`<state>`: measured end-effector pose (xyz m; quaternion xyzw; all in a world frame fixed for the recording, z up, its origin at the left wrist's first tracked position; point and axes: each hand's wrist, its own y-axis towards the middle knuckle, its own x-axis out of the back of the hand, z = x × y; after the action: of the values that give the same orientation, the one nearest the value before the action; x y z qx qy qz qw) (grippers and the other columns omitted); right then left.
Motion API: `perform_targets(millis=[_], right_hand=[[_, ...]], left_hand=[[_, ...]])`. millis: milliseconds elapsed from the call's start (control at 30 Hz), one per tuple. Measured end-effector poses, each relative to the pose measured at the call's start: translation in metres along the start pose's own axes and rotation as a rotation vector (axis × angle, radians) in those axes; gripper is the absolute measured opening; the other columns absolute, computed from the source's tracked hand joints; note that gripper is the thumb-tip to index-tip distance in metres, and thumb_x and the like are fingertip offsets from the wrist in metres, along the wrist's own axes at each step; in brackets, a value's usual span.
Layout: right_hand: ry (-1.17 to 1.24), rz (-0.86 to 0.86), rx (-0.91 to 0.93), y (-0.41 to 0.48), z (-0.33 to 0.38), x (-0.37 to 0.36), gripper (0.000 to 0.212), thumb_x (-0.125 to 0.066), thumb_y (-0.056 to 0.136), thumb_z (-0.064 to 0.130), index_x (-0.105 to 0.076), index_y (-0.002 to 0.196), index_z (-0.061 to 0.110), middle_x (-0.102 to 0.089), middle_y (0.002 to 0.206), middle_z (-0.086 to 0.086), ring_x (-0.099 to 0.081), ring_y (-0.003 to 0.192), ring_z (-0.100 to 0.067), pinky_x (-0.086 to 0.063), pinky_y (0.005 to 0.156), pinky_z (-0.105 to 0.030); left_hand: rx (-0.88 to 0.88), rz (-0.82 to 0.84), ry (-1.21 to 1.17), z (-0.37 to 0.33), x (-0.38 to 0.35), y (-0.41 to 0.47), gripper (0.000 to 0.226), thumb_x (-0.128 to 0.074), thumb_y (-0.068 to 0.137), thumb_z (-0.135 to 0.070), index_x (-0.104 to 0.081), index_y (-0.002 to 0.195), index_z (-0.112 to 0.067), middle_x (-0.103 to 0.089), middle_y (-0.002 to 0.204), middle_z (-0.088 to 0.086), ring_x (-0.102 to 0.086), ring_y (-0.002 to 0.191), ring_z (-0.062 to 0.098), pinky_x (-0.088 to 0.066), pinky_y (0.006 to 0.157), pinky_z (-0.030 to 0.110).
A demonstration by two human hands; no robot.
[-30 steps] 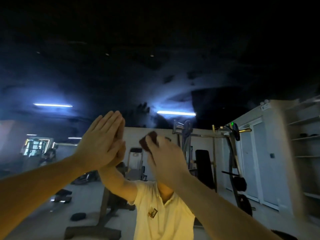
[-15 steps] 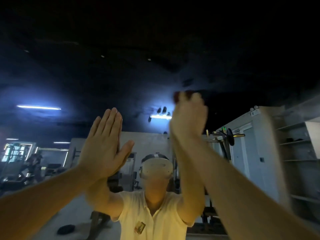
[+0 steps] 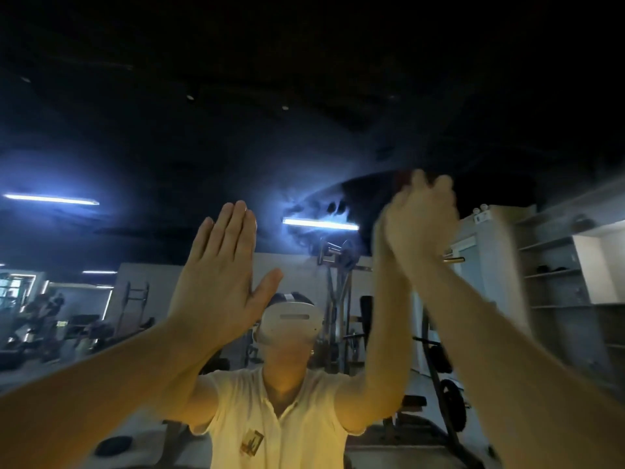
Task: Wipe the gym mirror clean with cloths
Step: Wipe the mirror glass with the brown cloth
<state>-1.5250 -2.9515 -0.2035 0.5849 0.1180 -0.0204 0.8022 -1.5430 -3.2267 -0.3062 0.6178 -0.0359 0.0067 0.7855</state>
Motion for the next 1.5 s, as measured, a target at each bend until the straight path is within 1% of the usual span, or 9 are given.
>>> perform_targets(millis=[133,300,433,600,800,1000,1267,1400,1500], right_hand=[[0.228,0.054,0.244,-0.083,0.087,0.001,0.031,-0.041,0.098,0.037,-0.061,0.116,0.022,-0.053,0.112,-0.001,-0.051,0.090,-0.010,-0.040,0.078,-0.024],[0.304,0.291,0.808,-0.091,0.050,0.020,0.045,-0.042,0.096,0.040,-0.063,0.131,0.021,-0.061,0.106,-0.004,-0.059,0.085,-0.015,-0.054,0.072,-0.033],[0.016,0.186,0.521,-0.012,-0.002,0.013,0.045,-0.042,0.102,0.037,-0.053,0.144,0.023,-0.055,0.122,-0.010,-0.060,0.098,-0.023,-0.043,0.078,-0.030],[0.150,0.113,0.147,-0.049,0.040,0.007,0.026,-0.047,0.103,0.031,-0.061,0.121,0.020,-0.054,0.114,-0.005,-0.056,0.088,-0.013,-0.051,0.075,-0.025],[0.142,0.291,0.870,-0.081,0.026,0.021,0.045,-0.049,0.096,0.038,-0.060,0.136,0.020,-0.061,0.111,-0.007,-0.063,0.089,-0.020,-0.056,0.072,-0.035],[0.141,0.135,0.262,-0.018,0.044,0.007,0.027,-0.048,0.105,0.031,-0.062,0.126,0.019,-0.056,0.117,-0.006,-0.059,0.091,-0.015,-0.049,0.081,-0.028],[0.010,0.212,0.885,-0.060,-0.033,0.021,0.044,-0.046,0.097,0.038,-0.060,0.133,0.017,-0.060,0.104,-0.009,-0.062,0.080,-0.021,-0.050,0.062,-0.031],[-0.023,0.077,0.263,0.003,-0.026,0.010,0.036,-0.049,0.102,0.030,-0.059,0.135,0.020,-0.054,0.114,-0.013,-0.058,0.092,-0.026,-0.042,0.075,-0.032],[0.057,0.049,0.117,-0.039,0.020,0.004,0.034,-0.046,0.101,0.030,-0.060,0.129,0.020,-0.053,0.114,-0.010,-0.056,0.095,-0.022,-0.049,0.083,-0.033]], left_hand=[[-0.001,-0.003,-0.063,0.000,0.002,-0.001,0.088,-0.008,0.104,-0.068,-0.003,0.164,-0.003,0.002,0.173,0.016,0.004,0.161,0.027,-0.008,0.130,0.049],[-0.049,0.024,-0.072,0.008,0.007,-0.003,0.082,-0.004,0.105,-0.059,-0.006,0.163,-0.001,0.000,0.172,0.018,0.001,0.161,0.029,-0.014,0.129,0.053],[-0.047,0.027,-0.053,0.010,0.006,-0.004,0.083,-0.001,0.104,-0.060,-0.005,0.163,-0.001,0.002,0.172,0.017,0.003,0.160,0.029,-0.013,0.129,0.052],[-0.038,0.011,-0.076,0.007,0.004,-0.007,0.084,-0.002,0.105,-0.061,-0.007,0.163,-0.002,-0.002,0.172,0.017,0.000,0.160,0.029,-0.013,0.129,0.052],[-0.060,-0.003,-0.082,0.010,0.005,-0.009,0.081,-0.009,0.106,-0.057,-0.010,0.163,0.000,-0.004,0.172,0.018,-0.003,0.160,0.030,-0.015,0.128,0.053],[-0.070,-0.009,-0.067,0.011,0.005,-0.010,0.078,-0.015,0.107,-0.055,-0.009,0.163,-0.001,-0.004,0.172,0.018,-0.003,0.161,0.029,-0.014,0.129,0.052],[-0.066,-0.010,-0.079,0.010,0.004,-0.011,0.079,-0.014,0.106,-0.056,-0.009,0.163,-0.001,-0.004,0.172,0.018,-0.003,0.160,0.030,-0.015,0.128,0.053],[-0.059,-0.004,-0.061,0.010,0.002,-0.011,0.077,-0.016,0.107,-0.054,-0.008,0.163,-0.002,-0.003,0.172,0.017,-0.002,0.160,0.029,-0.015,0.129,0.053],[-0.065,-0.003,-0.064,0.010,0.002,-0.012,0.077,-0.014,0.107,-0.055,-0.008,0.164,-0.002,-0.002,0.172,0.017,-0.001,0.161,0.029,-0.013,0.129,0.052]])
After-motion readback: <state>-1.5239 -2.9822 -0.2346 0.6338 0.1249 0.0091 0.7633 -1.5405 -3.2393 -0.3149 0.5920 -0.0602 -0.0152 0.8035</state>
